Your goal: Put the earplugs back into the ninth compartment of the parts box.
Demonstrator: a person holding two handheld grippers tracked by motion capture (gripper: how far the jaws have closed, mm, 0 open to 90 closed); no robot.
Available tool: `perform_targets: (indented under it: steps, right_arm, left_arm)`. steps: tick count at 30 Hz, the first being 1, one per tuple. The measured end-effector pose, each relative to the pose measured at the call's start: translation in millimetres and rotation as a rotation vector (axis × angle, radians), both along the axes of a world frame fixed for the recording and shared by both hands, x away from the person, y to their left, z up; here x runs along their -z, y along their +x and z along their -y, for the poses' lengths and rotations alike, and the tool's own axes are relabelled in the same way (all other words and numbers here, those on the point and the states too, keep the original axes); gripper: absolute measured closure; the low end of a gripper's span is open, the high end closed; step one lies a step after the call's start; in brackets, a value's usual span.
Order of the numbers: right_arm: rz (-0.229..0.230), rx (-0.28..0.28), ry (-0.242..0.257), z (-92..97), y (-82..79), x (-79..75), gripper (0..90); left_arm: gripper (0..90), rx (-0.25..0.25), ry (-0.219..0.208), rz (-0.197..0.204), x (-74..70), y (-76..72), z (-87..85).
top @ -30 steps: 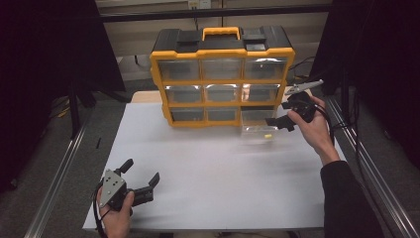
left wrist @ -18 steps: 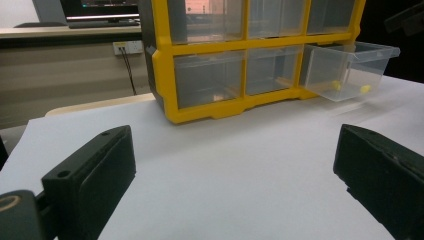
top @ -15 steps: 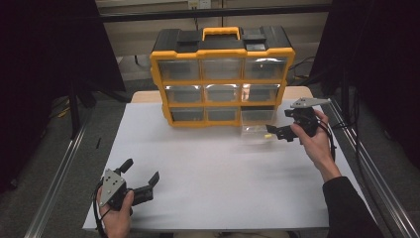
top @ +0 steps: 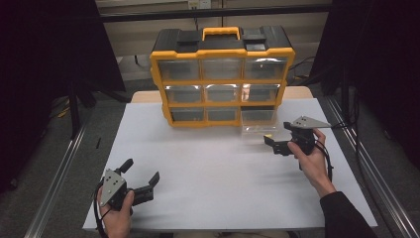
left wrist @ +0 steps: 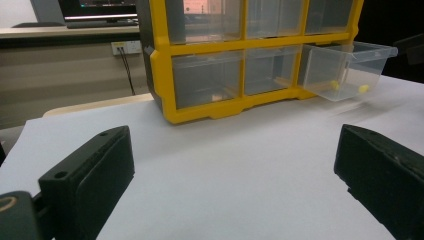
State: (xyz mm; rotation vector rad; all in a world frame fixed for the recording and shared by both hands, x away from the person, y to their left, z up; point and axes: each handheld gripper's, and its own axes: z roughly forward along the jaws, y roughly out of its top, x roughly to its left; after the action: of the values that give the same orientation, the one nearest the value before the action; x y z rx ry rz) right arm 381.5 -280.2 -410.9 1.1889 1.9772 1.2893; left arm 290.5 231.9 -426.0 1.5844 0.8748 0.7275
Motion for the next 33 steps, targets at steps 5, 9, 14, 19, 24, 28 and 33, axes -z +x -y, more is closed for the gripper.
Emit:
perform_targets:
  steps: [5,9,14,19,24,28,33]
  right_arm:
    - [0.022,0.015,0.005,0.9,-10.4,4.3,3.2]
    - [0.054,0.031,0.034,5.4,-22.7,1.5,3.0]
    - [0.052,0.044,0.042,7.7,-39.8,8.8,3.2]
    - [0.064,0.063,0.036,10.2,-55.8,16.0,3.2]
    - [0.085,0.081,0.054,17.4,-71.1,17.5,3.9]
    - [0.108,0.092,0.058,22.3,-82.5,16.8,4.5]
    - [0.107,0.113,0.069,29.9,-98.3,18.8,4.4]
  left_arm:
    - [2.6,-0.006,0.006,0.006,-0.4,-0.6,-0.6]
    - [2.6,-0.003,-0.001,0.005,-0.2,-0.6,-1.0]
    - [2.6,-0.007,0.005,0.006,-0.3,-1.1,-0.5]
    - [2.8,-0.012,0.012,0.003,-0.1,-0.9,-0.2]
    - [2.8,-0.001,0.015,0.004,0.1,-1.8,0.4]
    - [2.8,-0.002,0.003,-0.005,1.3,-2.3,-0.1]
    - [2.7,-0.004,-0.002,-0.010,2.2,-2.1,-1.4]
